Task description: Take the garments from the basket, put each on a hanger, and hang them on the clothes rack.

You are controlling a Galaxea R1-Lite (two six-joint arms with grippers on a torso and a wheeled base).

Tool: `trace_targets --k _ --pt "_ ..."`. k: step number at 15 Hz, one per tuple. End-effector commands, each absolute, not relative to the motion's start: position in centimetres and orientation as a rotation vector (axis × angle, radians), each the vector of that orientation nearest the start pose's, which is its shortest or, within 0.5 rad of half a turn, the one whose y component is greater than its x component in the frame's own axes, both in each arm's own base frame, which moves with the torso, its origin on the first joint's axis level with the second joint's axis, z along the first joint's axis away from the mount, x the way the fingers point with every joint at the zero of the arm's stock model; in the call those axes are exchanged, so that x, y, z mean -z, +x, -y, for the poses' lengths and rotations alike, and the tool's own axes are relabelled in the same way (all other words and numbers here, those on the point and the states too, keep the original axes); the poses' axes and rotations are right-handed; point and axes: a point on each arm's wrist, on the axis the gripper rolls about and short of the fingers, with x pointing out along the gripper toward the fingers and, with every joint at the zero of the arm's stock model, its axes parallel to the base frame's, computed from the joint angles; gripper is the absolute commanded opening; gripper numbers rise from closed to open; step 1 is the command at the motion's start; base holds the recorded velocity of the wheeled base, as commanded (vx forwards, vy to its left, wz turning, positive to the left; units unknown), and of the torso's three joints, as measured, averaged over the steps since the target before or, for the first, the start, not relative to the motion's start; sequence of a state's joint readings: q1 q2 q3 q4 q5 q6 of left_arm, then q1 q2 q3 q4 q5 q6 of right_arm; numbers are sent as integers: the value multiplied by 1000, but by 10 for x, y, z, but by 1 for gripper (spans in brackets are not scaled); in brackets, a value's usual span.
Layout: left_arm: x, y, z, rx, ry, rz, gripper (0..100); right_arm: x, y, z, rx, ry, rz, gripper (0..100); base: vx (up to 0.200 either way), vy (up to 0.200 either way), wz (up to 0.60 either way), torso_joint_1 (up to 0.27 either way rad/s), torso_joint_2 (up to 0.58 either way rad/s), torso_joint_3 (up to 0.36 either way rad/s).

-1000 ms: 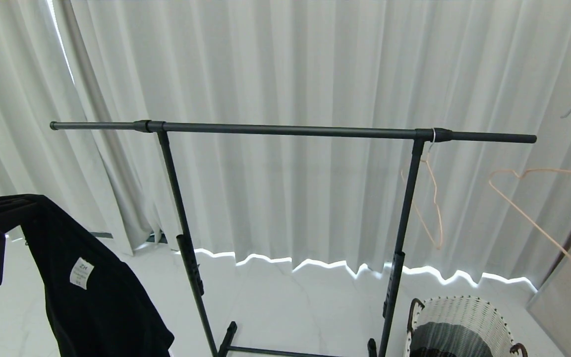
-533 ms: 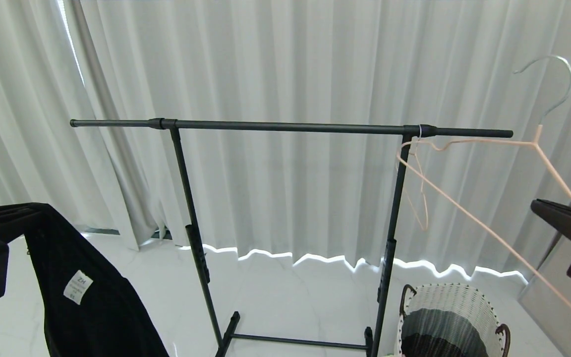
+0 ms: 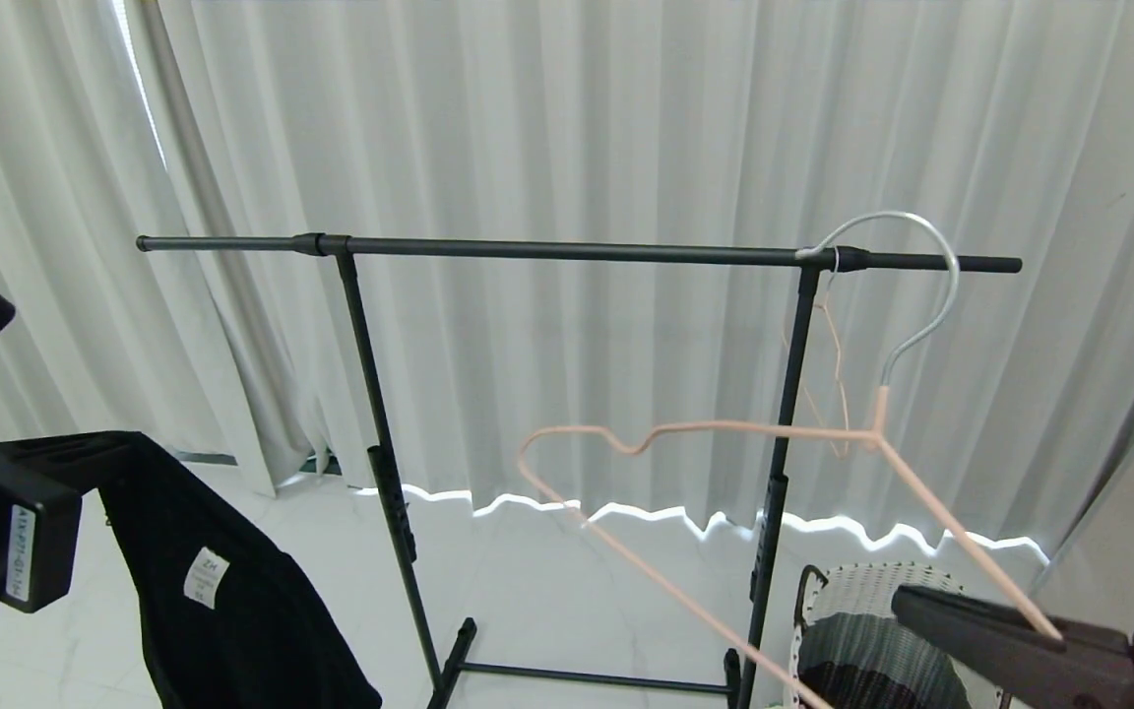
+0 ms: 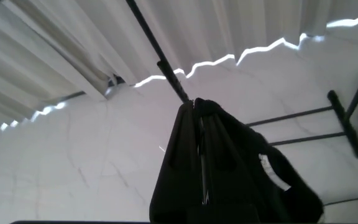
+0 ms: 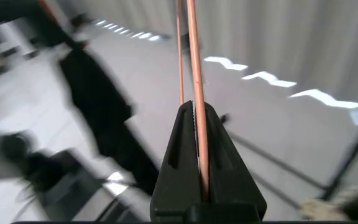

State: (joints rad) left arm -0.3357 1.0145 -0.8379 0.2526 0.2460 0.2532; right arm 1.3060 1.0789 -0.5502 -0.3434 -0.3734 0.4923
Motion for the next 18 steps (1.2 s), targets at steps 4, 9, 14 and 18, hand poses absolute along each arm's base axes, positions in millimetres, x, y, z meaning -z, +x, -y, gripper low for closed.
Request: trace_targets --k 4,9,14,18 --pt "-265 141 61 184 190 -432 0 -212 21 -168 -1067 314 -478 0 0 0 0 0 0 0" --pt "-258 161 93 213 161 -492 0 -208 25 -188 -1058 345 -453 0 0 0 0 0 0 0" --pt "-258 157 104 266 161 -494 0 -209 36 -187 -1008 356 -437 0 0 0 0 0 0 0" --pt "-252 162 107 256 147 -523 0 -212 38 -190 -1011 379 -409 0 0 0 0 0 0 0"
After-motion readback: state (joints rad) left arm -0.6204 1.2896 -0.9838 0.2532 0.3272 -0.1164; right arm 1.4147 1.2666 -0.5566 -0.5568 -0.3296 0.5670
